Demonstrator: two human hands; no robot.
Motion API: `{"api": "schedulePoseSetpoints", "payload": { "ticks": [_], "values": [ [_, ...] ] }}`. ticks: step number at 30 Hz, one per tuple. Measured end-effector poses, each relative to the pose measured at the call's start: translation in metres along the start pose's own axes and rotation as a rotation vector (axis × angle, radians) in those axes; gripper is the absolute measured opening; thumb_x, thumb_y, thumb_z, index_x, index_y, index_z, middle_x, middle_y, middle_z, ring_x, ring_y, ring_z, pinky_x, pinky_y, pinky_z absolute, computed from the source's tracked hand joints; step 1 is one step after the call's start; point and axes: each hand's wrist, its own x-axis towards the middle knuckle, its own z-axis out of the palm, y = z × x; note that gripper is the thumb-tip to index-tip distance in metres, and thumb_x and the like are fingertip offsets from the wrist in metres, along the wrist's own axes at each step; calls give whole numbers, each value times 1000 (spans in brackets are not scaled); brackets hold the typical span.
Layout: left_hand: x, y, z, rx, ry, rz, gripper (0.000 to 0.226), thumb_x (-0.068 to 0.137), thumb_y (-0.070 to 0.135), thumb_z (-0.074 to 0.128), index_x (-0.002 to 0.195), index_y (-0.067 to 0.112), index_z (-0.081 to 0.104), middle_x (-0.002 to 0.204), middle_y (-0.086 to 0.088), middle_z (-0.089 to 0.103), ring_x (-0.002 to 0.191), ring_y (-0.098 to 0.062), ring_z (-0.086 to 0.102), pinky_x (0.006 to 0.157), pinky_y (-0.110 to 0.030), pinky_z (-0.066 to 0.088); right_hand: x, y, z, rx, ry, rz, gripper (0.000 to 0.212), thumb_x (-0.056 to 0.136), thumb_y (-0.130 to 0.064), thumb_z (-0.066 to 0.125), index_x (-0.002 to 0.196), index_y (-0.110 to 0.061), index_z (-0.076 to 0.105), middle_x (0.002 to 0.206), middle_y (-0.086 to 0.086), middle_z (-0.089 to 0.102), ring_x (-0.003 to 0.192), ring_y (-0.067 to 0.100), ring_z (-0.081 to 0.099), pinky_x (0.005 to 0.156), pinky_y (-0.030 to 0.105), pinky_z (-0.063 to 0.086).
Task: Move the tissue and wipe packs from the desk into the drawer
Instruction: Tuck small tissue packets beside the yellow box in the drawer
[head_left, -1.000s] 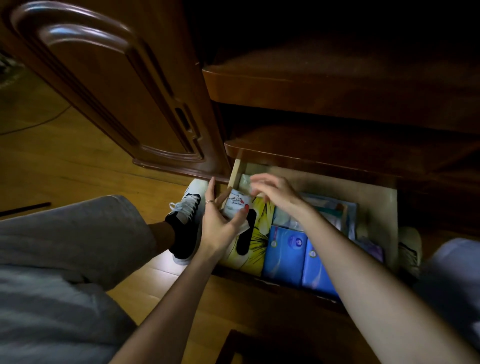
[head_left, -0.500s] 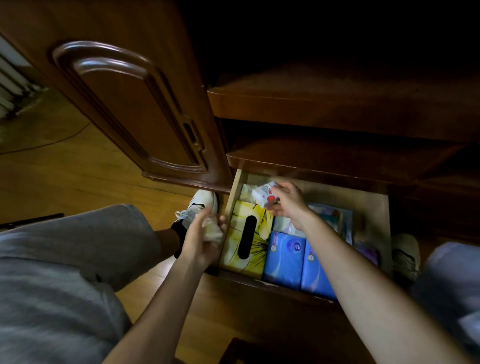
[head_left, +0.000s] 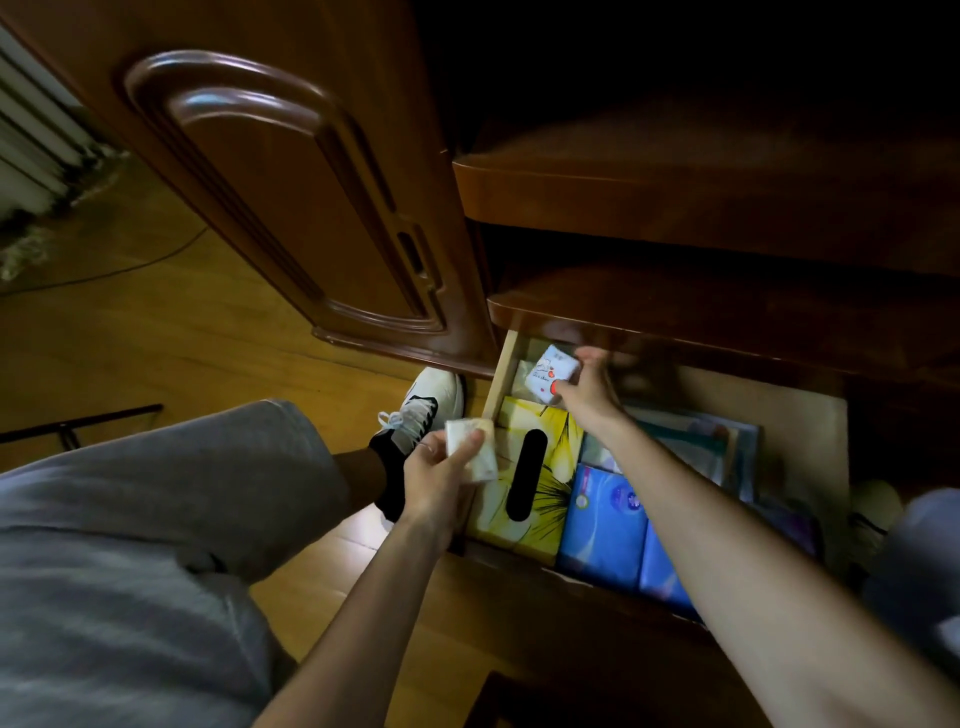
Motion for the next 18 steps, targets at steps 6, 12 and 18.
{"api": "schedulePoseSetpoints", "payload": {
  "ticks": [6,12,18],
  "values": [
    [11,1,5,-23,25,-49,19,91,17,71,106,6,69,95,-15,77,80,-22,74,67,-31,59,14,0,26,-548,11,-179,47,87,-30,71,131,-30,55,130,6,59,122,33,49,99,46,39],
    [22,1,10,-40,49,-36,25,89,7,67,114,9,69,98,-14,76,85,-25,74,69,-33,60,22,2,14,-785,-82,-128,64,84,-61,61,144,-43,45,145,1,48,132,31,33,102,46,23],
    [23,-2,23,56,68,226,34,85,14,79,110,3,61,99,-21,73,93,-33,72,84,-47,56,-9,-1,-10,-478,105,-209,45,84,-54,55,127,-40,61,127,-7,64,128,25,47,107,44,35]
  ]
}}
